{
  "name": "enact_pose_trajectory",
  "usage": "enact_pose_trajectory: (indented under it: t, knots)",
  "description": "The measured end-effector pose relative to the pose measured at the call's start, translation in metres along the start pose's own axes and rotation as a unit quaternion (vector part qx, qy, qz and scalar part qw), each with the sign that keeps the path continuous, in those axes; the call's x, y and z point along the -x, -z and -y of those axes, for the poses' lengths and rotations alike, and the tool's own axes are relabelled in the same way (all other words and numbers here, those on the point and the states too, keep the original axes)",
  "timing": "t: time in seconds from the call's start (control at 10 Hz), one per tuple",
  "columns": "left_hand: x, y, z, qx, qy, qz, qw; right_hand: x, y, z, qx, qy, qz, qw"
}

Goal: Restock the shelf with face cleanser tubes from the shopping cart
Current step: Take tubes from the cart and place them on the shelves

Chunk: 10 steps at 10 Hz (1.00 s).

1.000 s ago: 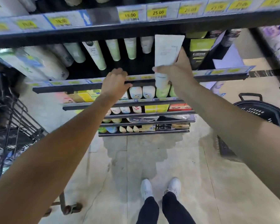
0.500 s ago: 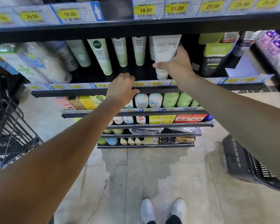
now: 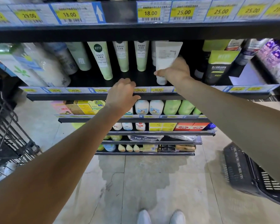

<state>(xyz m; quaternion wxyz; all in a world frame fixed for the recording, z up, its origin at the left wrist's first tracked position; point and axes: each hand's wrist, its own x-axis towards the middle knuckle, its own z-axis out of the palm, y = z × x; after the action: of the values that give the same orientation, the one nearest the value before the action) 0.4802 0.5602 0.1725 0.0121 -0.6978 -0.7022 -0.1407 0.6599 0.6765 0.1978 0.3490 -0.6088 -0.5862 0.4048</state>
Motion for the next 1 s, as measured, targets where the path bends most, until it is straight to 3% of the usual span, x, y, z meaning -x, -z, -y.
enact_pose_trajectory:
  t: [0.3,1.0]
  knots:
    - [0.001,-0.005,0.002,0.002,-0.004,-0.02,1.0,-0.015,-0.015,0.008,-0.053,-0.026,-0.03,0.998]
    - [0.001,-0.005,0.002,0.01,-0.001,-0.018,1.0,-0.017,-0.024,0.002,-0.029,-0.008,-0.027,0.999]
